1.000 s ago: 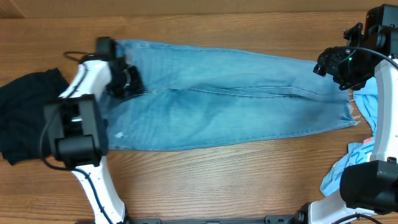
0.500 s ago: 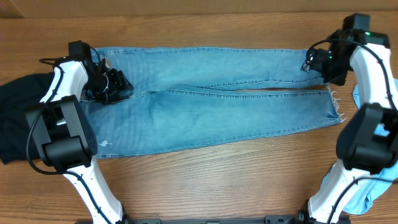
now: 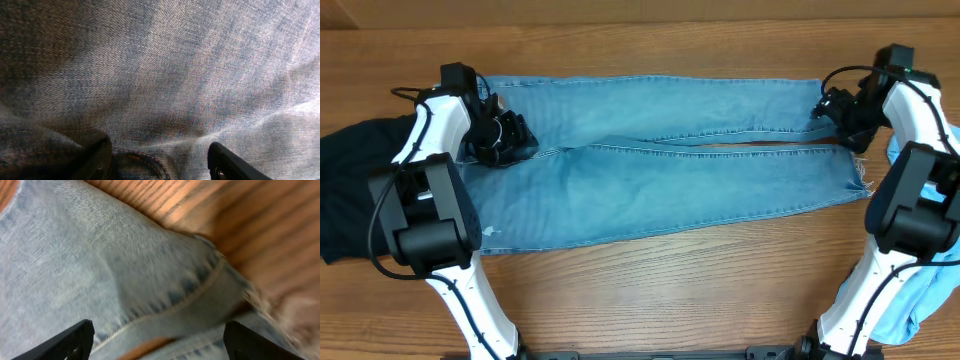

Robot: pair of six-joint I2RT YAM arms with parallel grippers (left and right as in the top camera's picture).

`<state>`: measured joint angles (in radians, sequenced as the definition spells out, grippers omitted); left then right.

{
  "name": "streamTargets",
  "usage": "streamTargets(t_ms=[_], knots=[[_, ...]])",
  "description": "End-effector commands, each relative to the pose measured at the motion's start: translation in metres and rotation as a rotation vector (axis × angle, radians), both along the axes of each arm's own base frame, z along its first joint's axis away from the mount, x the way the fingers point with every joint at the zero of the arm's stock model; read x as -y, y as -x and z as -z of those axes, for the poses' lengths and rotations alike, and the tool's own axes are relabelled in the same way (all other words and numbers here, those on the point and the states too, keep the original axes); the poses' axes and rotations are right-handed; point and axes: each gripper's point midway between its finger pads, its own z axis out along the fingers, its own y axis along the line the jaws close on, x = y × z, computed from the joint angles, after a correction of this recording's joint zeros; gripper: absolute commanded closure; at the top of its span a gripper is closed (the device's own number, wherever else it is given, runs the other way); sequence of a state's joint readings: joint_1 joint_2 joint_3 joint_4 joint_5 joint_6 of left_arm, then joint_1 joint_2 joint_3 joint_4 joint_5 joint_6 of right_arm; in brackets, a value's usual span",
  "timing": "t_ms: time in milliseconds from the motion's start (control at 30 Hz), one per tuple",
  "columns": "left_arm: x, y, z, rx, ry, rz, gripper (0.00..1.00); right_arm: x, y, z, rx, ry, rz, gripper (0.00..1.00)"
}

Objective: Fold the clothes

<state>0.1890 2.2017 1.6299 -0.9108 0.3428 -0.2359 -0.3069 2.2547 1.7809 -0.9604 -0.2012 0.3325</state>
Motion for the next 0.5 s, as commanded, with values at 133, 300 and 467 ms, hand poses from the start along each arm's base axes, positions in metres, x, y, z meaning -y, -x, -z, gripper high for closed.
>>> streamTargets(t_ms=[133, 300, 467], knots=[[0.012, 0.042, 0.045, -0.19, -0.006, 0.024, 0.34, -0.001, -0.02, 0.013, 0.06, -0.022, 0.027, 0.48], [0.012, 0.045, 0.045, -0.201, -0.004, 0.023, 0.34, 0.018, -0.058, -0.059, 0.276, 0.056, -0.035, 0.92], [0.013, 0.047, 0.044, -0.211, -0.002, 0.024, 0.35, 0.072, -0.068, -0.166, 0.432, 0.362, 0.066, 0.62]])
